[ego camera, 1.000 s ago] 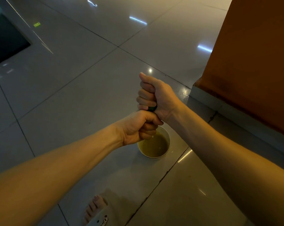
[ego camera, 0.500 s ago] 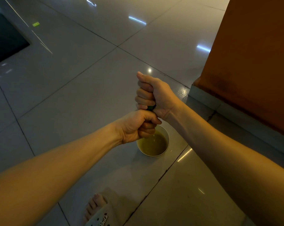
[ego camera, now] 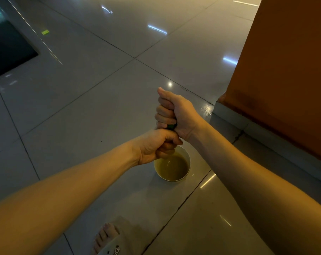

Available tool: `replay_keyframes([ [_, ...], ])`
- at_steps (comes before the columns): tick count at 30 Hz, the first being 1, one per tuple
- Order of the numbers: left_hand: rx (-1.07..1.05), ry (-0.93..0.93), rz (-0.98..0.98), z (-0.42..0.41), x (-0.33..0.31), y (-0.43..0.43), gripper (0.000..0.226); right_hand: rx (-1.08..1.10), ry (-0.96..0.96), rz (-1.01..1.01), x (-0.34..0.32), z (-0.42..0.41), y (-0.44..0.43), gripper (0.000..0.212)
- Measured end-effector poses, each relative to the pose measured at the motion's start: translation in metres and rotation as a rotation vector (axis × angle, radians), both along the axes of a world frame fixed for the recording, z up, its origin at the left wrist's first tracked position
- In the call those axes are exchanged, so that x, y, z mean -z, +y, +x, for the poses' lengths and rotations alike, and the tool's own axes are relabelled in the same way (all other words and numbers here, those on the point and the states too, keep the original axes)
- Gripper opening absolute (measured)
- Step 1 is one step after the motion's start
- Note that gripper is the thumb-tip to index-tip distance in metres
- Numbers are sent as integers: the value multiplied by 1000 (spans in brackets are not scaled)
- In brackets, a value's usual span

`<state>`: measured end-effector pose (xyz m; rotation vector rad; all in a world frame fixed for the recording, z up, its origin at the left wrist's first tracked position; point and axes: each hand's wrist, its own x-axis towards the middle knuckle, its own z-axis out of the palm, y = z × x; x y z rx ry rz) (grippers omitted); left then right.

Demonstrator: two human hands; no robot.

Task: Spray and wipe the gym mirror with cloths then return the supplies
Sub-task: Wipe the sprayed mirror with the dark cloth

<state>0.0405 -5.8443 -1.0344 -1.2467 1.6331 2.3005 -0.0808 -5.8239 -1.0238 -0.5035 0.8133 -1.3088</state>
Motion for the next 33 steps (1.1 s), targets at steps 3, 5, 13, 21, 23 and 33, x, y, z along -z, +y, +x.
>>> replay_keyframes([
  [3, 14, -82, -135, -2, -3, -1, 32, 105, -9, 70, 1, 1, -1, 58],
  [5, 30, -140, -223, -2, -6, -3, 22, 195, -3, 120, 6, 2, -2, 56],
  [13, 69, -177, -396, 8, -31, -3, 23, 332, -10, 118, -1, -10, 14, 34],
  [21, -226, -77, -939, 25, -75, -2, 37, 129, 570, 117, -61, -15, 36, 29],
  [23, -258, -38, -1070, 30, -96, 2, 41, 116, 687, 93, -85, -17, 44, 22],
  [33, -355, 263, -829, 38, -224, 65, 6, 165, 1084, -166, -222, -30, 115, 12],
])
